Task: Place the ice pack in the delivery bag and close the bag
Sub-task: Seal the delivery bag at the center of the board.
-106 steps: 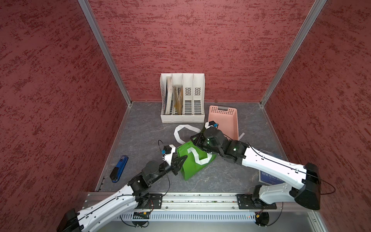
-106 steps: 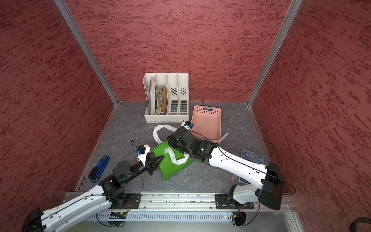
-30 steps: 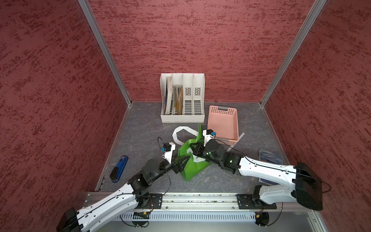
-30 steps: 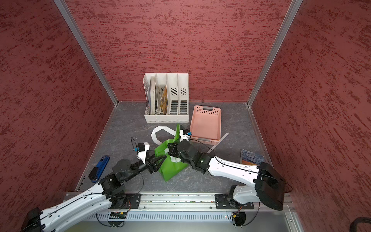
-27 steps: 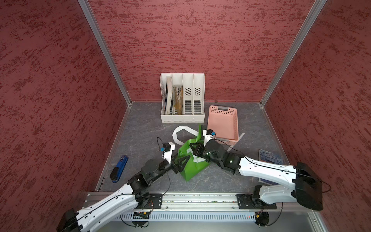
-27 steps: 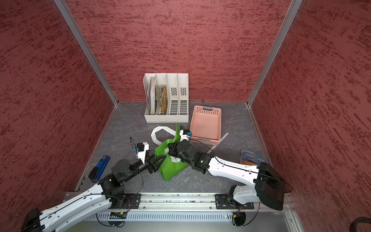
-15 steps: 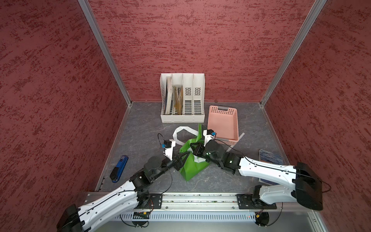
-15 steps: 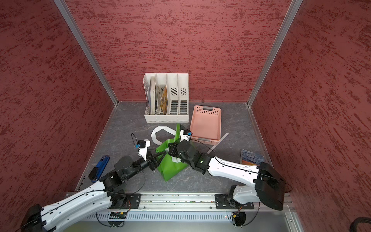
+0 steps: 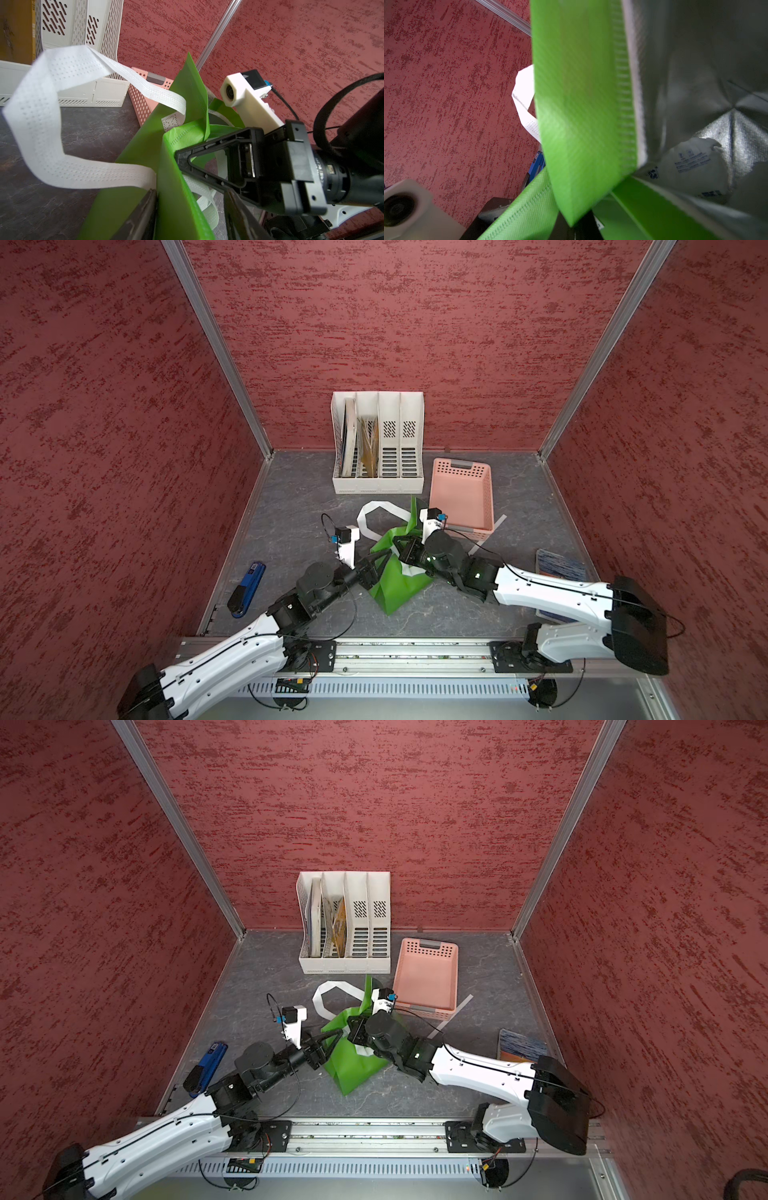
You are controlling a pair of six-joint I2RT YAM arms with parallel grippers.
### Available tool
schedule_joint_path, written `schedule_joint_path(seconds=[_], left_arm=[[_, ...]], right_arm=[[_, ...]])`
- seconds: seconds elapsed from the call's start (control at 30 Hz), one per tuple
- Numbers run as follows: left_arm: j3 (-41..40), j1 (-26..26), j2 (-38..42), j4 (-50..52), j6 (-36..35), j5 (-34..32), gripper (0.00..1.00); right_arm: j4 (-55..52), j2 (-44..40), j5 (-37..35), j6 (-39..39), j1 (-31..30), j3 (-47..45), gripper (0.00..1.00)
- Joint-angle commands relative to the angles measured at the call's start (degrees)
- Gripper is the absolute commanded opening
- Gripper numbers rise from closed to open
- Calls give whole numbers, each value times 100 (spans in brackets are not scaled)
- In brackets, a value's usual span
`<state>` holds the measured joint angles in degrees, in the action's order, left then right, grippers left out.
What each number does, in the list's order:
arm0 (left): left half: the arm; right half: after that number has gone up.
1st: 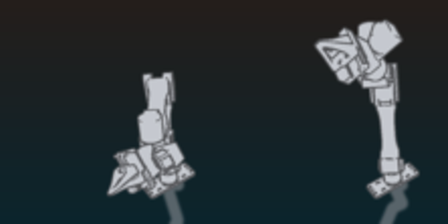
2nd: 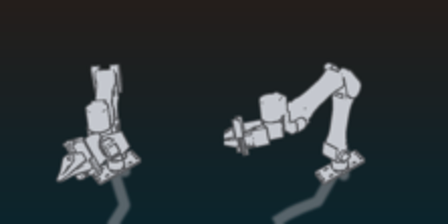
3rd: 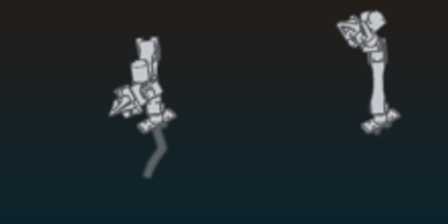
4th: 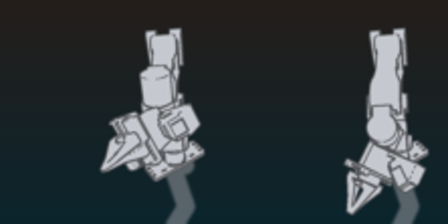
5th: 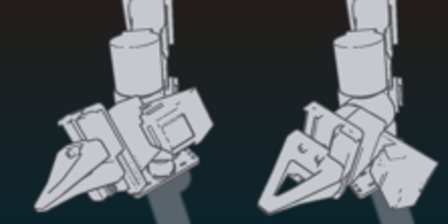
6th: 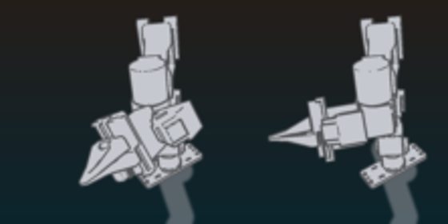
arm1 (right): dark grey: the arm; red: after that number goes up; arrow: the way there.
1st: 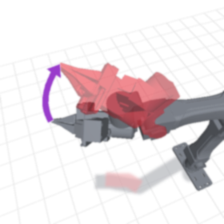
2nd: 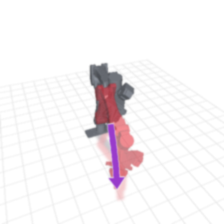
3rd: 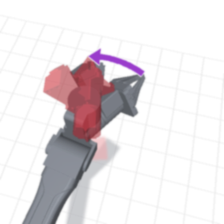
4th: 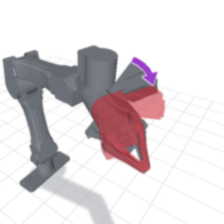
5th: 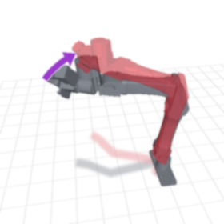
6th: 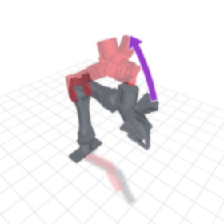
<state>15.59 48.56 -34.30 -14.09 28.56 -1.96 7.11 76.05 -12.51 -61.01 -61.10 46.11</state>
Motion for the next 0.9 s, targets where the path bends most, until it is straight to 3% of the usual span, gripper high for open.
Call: schedule_joint_path(seconds=[0.0, 0.3, 0.57, 0.67, 0.73, 0.8, 0.87], left_arm=[[194, -78, 39, 194, 165, -141, 52], [304, -111, -291, 361, 31, 291, 32], [365, -154, -184, 713, -196, 109, 0], [403, -162, -156, 746, -303, 111, 0], [457, -175, -151, 814, -453, 68, 0], [531, -208, -142, 914, -608, 42, 0], [558, -261, -124, 928, -742, 40, 0]], right_arm=[[-154, 40, -181, 64, -53, -110, 0], [-93, 5, -223, 97, -77, -145, 0], [75, -162, -144, 518, -81, -230, 2], [-1, -380, -72, 1063, -86, -198, 15], [-244, -601, -106, 1494, -77, -148, 38], [-656, -952, -164, 2044, -60, -58, 70], [-1102, -1416, -73, 2691, 23, 0, 88]])
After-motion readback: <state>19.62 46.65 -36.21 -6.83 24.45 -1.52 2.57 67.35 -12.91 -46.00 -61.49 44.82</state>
